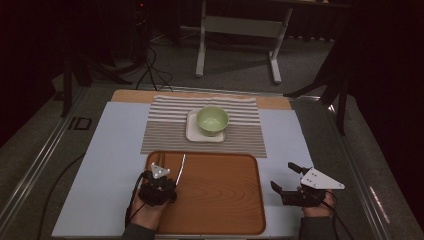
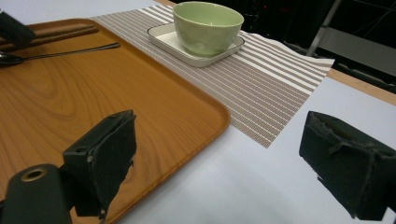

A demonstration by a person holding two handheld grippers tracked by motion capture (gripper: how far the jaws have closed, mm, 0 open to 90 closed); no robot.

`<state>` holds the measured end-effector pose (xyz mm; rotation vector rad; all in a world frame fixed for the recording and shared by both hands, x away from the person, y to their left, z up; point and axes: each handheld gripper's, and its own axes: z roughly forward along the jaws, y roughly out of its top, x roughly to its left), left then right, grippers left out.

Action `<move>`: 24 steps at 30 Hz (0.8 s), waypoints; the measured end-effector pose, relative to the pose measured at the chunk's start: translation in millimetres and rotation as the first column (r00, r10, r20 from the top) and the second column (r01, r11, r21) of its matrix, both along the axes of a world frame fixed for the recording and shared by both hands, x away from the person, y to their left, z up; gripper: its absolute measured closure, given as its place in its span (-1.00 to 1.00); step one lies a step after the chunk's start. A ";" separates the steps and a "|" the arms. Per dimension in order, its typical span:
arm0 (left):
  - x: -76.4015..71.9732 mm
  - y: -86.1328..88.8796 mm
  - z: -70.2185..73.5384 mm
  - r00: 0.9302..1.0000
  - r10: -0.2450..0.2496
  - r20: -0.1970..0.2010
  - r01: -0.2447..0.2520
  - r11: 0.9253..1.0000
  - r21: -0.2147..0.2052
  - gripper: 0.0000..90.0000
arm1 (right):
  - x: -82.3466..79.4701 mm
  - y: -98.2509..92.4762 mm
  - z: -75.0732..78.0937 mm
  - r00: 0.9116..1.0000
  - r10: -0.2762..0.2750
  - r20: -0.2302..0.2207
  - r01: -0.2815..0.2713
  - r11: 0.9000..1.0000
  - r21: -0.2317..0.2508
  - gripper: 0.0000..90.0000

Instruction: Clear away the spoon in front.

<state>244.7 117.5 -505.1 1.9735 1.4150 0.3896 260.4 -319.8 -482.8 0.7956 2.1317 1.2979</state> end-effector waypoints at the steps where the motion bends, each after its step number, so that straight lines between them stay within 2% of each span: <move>1: 1.0 -0.1 1.9 1.000 -0.002 0.010 0.002 1.000 -0.005 0.75 | -0.1 0.1 0.0 1.000 0.000 0.000 0.000 1.000 -0.001 -0.77; 9: 13.2 2.0 13.6 0.997 -0.009 0.076 0.013 0.999 -0.042 0.64 | 0.0 0.0 0.0 1.000 0.000 0.000 0.000 1.000 -0.001 -0.76; 19: 32.9 7.3 23.7 0.993 0.010 0.114 -0.001 0.997 -0.079 0.54 | 0.2 -0.2 -0.1 1.000 -0.001 0.000 0.001 1.000 -0.002 -0.77; 24: 41.8 7.8 25.2 0.993 0.010 0.119 -0.001 0.997 -0.080 0.48 | 0.4 -0.5 -0.2 1.000 -0.003 0.000 0.003 1.000 0.000 -0.76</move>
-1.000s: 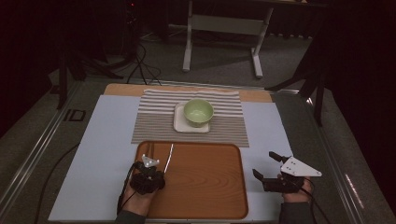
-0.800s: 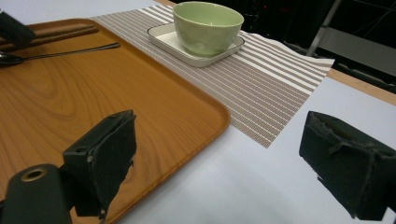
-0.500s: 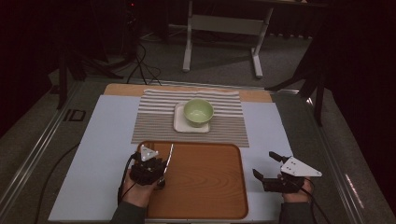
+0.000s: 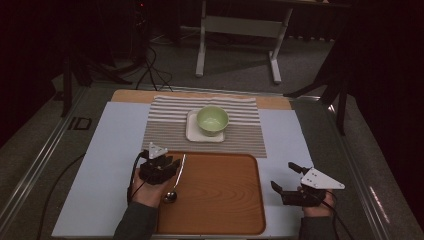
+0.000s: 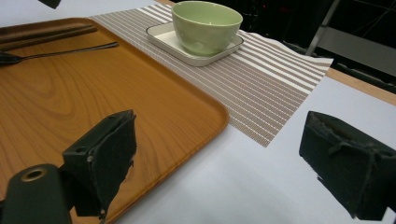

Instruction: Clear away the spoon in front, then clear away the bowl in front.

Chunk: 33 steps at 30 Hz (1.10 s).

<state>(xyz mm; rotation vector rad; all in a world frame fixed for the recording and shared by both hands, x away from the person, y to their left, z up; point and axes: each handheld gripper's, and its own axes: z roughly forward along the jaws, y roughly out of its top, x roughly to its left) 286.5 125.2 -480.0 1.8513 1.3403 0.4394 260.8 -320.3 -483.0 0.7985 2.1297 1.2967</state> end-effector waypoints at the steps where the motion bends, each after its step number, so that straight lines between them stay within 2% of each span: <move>1: 0.0 0.0 0.0 1.000 0.000 0.000 0.000 1.000 0.000 0.48 | 0.0 0.0 0.0 1.000 0.000 0.000 0.000 1.000 0.000 -0.76; 12: 12.8 3.7 5.0 0.998 0.020 0.051 -0.019 1.000 -0.023 0.34 | 0.0 -0.3 0.0 1.000 -0.002 0.002 0.002 1.000 -0.001 -0.76; 22: 25.0 4.7 6.4 0.998 0.026 0.057 -0.024 0.999 -0.025 0.31 | -0.1 -0.6 -0.1 1.000 -0.004 0.000 0.004 1.000 0.000 -0.76; 25: 29.1 4.4 7.3 0.998 0.016 0.059 -0.015 1.000 -0.012 0.31 | 0.0 -0.4 -0.2 1.000 -0.004 -0.001 0.004 1.000 0.000 -0.77; 33: 43.6 2.4 14.9 0.997 -0.006 0.078 0.007 1.000 -0.019 0.28 | -0.2 -1.0 -0.3 1.000 -0.005 -0.002 0.005 1.000 -0.002 -0.76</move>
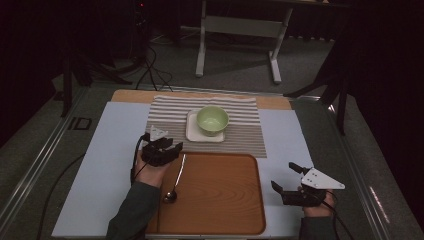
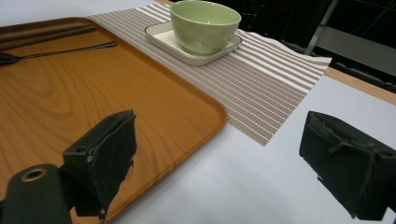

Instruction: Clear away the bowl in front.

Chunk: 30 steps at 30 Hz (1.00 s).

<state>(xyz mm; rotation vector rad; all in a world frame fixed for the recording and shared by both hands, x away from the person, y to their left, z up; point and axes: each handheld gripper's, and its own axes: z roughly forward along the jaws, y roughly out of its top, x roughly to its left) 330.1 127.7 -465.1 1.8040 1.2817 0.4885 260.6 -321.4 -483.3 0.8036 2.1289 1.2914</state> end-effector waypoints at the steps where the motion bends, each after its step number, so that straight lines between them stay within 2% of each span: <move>1: 1.9 -0.1 1.5 1.000 -0.002 0.004 0.002 1.000 -0.003 0.28 | 0.1 -0.1 0.1 1.000 0.000 0.001 0.000 1.000 0.000 -0.77; 7: 12.1 1.5 7.1 1.000 -0.003 0.015 0.003 1.000 -0.007 0.27 | 0.2 0.2 0.0 1.000 -0.001 -0.001 0.001 1.000 0.001 -0.76; 13: 23.0 2.7 11.5 0.999 -0.019 0.031 0.020 0.999 -0.039 0.22 | 0.1 0.1 0.0 1.000 -0.002 -0.003 0.002 1.000 0.001 -0.77; 16: 29.9 0.3 12.8 0.999 -0.033 0.031 0.035 0.999 -0.036 0.20 | 0.3 0.0 0.1 1.000 -0.002 -0.002 0.002 1.000 0.001 -0.77; 26: 46.9 -7.3 8.8 1.000 -0.016 0.005 0.016 1.000 -0.014 0.06 | 0.4 -0.2 0.1 1.000 -0.002 -0.001 0.002 1.000 0.001 -0.76; 30: 51.4 -11.4 9.3 1.000 -0.016 0.006 0.016 1.000 0.003 0.03 | 0.8 -0.4 0.0 1.000 -0.002 0.000 0.002 1.000 0.001 -0.77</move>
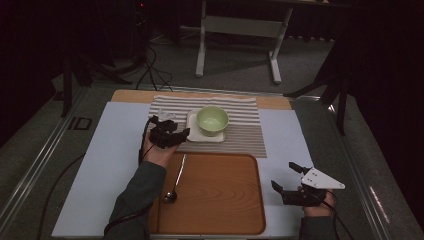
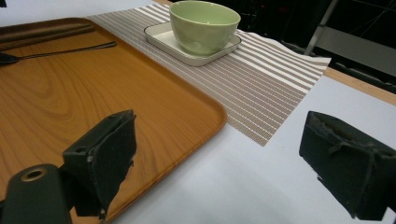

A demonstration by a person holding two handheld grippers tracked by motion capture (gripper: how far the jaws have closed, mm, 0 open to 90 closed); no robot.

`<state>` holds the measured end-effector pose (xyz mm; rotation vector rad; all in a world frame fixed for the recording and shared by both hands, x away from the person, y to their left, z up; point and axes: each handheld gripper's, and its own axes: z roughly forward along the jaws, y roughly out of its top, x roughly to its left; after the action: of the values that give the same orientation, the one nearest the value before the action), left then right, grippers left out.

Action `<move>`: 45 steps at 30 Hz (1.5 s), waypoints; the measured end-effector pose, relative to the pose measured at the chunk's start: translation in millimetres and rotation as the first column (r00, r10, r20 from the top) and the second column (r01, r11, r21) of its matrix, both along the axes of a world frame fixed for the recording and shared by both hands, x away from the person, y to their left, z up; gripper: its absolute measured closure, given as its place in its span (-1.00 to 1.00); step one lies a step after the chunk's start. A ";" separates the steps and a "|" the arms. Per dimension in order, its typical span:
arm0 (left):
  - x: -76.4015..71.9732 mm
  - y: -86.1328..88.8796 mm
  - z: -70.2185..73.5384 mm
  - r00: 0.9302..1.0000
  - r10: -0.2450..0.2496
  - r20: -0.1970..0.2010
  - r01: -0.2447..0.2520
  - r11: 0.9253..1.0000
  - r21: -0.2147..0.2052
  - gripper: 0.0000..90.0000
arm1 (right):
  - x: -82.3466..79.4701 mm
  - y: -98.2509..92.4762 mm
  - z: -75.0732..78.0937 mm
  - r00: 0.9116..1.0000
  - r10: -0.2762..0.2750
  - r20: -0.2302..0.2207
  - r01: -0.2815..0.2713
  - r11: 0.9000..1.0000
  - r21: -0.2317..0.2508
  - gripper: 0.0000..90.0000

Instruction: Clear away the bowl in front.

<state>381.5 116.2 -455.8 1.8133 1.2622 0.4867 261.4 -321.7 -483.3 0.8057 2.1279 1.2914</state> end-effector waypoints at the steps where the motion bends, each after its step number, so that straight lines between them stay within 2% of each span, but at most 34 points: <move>1: 0.9 -0.5 0.4 1.000 -0.003 0.001 0.003 1.000 0.003 0.03 | 0.0 0.1 0.0 1.000 0.000 0.000 0.000 1.000 -0.001 -0.77; 9: 10.4 -7.3 2.8 1.000 -0.007 0.011 0.006 0.999 0.036 -0.06 | 0.0 0.0 0.0 1.000 0.001 0.000 -0.001 1.000 0.000 -0.77; 14: 19.2 -8.7 1.6 1.000 -0.008 0.001 0.008 0.999 0.046 -0.12 | 0.1 -0.3 0.0 1.000 0.000 0.000 0.000 1.000 0.001 -0.77; 28: 39.4 -12.9 -2.5 1.000 -0.001 -0.030 0.001 1.000 0.026 -0.12 | 0.9 -0.3 -0.4 1.000 0.001 -0.001 -0.001 1.000 0.000 -0.77; 33: 46.6 -20.2 -6.0 0.999 0.005 -0.046 -0.003 0.999 0.040 -0.09 | 1.1 -1.0 -0.5 1.000 0.000 -0.002 0.000 1.000 -0.001 -0.77; 37: 52.0 -23.8 -8.5 0.998 0.007 -0.064 -0.006 1.000 0.030 -0.06 | 1.7 -1.5 -1.0 1.000 -0.002 -0.004 0.002 1.000 0.000 -0.77; 45: 63.1 -34.6 -10.5 0.997 0.016 -0.072 -0.014 1.000 0.026 -0.05 | 1.9 -1.5 -1.0 1.000 -0.001 -0.005 0.001 1.000 0.000 -0.77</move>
<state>444.6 81.6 -466.3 1.8578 1.3249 0.4512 263.3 -323.3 -484.3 0.8113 2.1311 1.2898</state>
